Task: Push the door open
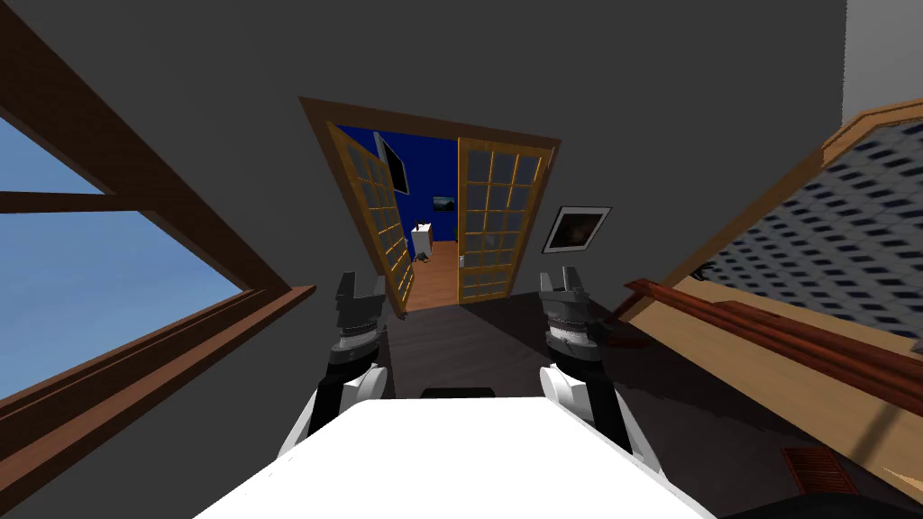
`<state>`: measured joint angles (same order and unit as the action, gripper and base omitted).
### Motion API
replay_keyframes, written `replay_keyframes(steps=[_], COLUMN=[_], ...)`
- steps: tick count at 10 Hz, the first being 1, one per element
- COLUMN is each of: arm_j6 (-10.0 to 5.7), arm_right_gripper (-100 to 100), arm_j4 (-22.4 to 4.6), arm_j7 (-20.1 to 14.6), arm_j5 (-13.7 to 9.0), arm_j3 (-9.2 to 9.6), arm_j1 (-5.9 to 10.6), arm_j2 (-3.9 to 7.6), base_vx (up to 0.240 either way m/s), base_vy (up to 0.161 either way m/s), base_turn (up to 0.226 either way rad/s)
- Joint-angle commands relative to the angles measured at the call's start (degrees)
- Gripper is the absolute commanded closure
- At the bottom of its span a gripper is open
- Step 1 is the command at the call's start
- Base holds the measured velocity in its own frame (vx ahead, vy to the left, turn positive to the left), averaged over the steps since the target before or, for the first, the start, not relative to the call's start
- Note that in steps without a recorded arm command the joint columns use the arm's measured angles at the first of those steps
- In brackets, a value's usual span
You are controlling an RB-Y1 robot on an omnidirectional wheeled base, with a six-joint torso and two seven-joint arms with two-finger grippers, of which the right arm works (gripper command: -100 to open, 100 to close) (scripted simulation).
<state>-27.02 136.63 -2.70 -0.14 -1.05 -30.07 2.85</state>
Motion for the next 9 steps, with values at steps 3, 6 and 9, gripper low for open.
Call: replay_keyframes(steps=[3,6,9], arm_j6=[-2.04,-3.52,-4.87], arm_right_gripper=[-100,-100,-100], arm_j4=[-4.1,-7.1,-9.8], arm_j7=[-4.2,-7.2,-10.0], arm_j5=[-2.2,-3.9,-5.4], arm_j3=[0.1,0.18,0.24], arm_j1=[-0.41,-0.72,-0.99], arm_j2=[0.69,1.08,1.36], base_vx=[0.149,0.149,0.093], base_vy=[0.003,0.0,0.0], base_turn=[0.182,0.136,0.117])
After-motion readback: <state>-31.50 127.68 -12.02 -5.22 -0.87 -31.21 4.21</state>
